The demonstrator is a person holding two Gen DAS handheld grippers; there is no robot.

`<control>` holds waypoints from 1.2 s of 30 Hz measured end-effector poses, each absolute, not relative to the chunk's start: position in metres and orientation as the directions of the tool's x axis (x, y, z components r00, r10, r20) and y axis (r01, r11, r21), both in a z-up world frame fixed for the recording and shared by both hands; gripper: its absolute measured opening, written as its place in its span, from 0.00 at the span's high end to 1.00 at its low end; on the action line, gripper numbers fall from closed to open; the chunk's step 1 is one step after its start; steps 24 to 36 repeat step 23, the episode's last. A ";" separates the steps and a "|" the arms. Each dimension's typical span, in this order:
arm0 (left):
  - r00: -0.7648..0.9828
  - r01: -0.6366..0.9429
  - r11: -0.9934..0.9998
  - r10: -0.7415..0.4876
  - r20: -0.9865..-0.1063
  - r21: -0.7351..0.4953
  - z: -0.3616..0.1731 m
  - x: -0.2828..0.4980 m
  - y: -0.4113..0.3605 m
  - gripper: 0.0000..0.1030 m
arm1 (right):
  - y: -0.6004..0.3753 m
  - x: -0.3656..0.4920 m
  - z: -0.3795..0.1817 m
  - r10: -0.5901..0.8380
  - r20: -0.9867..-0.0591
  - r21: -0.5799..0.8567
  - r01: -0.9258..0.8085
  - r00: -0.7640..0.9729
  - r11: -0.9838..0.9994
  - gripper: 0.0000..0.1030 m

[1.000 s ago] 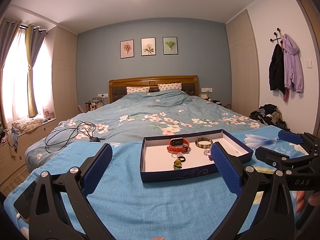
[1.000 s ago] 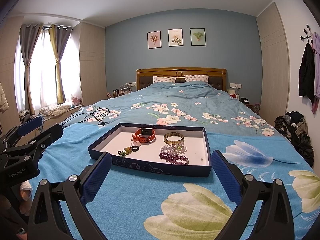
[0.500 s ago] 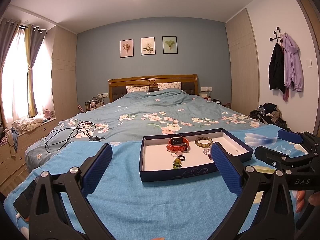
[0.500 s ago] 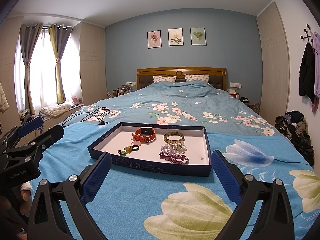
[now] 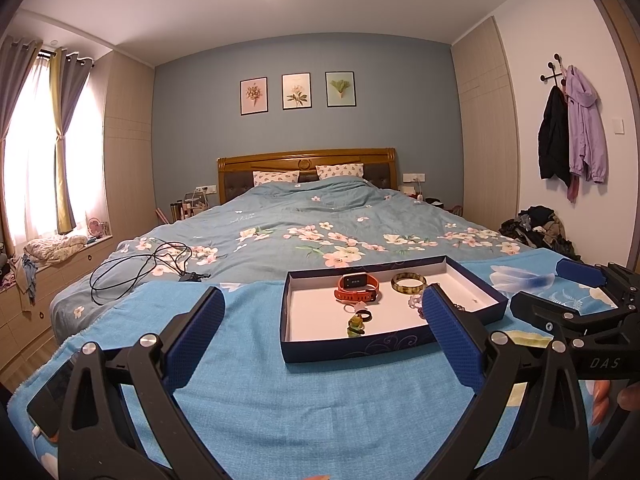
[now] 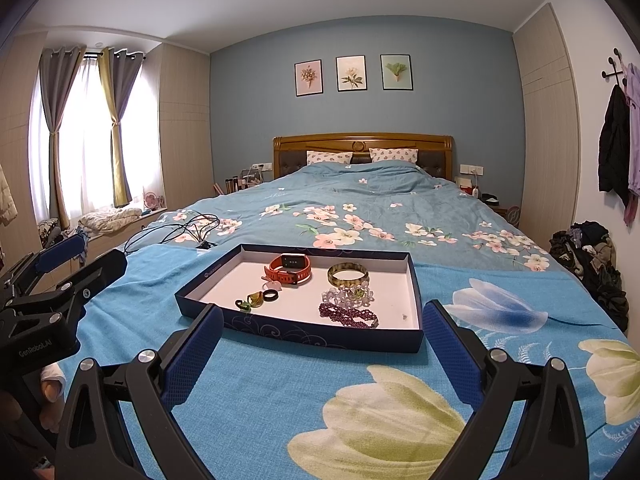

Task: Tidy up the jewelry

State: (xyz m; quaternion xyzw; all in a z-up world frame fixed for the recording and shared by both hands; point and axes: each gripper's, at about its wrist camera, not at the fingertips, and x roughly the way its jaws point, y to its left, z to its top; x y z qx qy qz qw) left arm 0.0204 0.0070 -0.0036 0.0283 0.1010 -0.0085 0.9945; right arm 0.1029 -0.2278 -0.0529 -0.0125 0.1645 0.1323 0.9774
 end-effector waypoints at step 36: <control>0.948 0.045 0.998 -0.027 -0.318 0.051 -0.015 0.043 0.017 0.05 | -0.255 0.127 -0.063 0.216 -0.481 -0.043 -0.268 0.850 0.962 0.07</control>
